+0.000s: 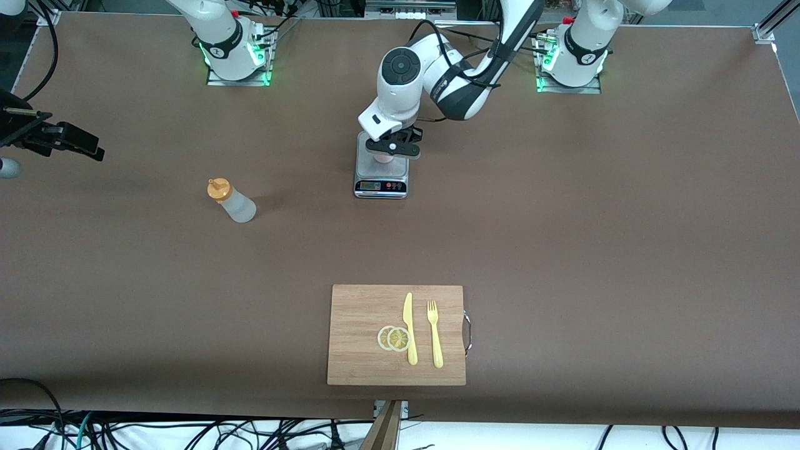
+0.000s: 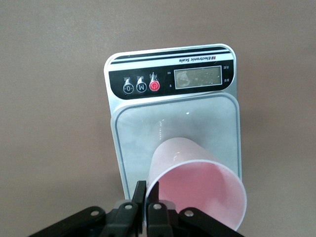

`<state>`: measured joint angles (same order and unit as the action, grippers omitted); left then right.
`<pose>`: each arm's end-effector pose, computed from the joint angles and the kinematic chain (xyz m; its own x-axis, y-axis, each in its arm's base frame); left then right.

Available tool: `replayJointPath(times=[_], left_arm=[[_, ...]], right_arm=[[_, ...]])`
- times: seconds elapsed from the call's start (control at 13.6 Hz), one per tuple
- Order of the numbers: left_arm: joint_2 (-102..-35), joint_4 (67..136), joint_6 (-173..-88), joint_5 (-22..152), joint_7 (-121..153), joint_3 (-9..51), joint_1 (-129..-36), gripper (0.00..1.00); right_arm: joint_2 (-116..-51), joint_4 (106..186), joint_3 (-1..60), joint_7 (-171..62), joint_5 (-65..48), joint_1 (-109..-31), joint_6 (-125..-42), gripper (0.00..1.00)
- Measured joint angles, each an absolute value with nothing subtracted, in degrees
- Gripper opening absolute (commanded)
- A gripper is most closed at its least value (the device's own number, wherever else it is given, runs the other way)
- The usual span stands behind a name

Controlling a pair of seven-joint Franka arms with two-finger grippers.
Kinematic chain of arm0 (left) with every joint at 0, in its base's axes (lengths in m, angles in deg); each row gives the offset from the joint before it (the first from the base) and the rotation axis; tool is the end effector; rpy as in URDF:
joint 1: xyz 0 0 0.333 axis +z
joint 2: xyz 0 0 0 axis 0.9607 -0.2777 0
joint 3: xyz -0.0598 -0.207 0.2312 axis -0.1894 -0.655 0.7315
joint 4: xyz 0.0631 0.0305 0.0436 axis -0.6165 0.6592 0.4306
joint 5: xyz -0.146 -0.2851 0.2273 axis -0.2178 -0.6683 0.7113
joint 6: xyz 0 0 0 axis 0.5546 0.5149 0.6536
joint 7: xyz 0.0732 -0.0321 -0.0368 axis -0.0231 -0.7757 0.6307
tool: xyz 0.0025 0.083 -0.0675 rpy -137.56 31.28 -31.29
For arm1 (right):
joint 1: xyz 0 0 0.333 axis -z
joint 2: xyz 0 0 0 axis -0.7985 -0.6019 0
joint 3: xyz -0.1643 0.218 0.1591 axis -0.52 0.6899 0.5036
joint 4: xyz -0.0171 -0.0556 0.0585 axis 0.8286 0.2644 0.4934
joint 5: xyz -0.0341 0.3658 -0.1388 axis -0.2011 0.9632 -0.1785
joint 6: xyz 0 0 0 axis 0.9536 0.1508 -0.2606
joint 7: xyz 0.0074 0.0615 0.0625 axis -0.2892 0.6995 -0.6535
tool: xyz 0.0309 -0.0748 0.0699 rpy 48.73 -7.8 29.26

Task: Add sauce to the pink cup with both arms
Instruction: 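Release the cup on the scale while the right gripper reaches the bottle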

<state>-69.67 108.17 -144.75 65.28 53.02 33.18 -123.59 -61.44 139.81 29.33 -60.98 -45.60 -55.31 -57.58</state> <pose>0.3608 -0.5276 0.2708 0.9856 -0.1052 -0.1324 -0.0939 -0.9916 0.0885 0.5587 -0.0306 0.5864 0.9933 -0.0808 -0.0823 -0.0805 -0.9967 0.0074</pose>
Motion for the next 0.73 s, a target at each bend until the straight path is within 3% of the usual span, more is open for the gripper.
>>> replayJointPath(times=[0.07, 0.15, 0.44, 0.73], left_arm=[[-69.8, 107.8, -144.9, 65.0, 53.1, 33.2, -123.6, 0.88], [-69.8, 107.1, -144.9, 64.1, 53.1, 33.3, -123.6, 1.00], [-69.4, 102.4, -142.4, 62.3, 53.1, 35.0, -123.4, 1.00], [-66.8, 94.0, -127.4, 62.3, 51.8, 37.8, -119.6, 1.00]], right_arm=[[-61.4, 139.8, 29.3, -61.0, -45.6, -55.3, -57.6, 1.00], [-61.4, 139.8, 29.3, -61.0, -45.6, -55.3, -57.6, 1.00], [-61.5, 139.8, 29.4, -61.0, -45.6, -55.3, -57.6, 1.00], [-62.9, 140.4, 29.6, -55.0, -45.6, -55.4, -57.5, 1.00]])
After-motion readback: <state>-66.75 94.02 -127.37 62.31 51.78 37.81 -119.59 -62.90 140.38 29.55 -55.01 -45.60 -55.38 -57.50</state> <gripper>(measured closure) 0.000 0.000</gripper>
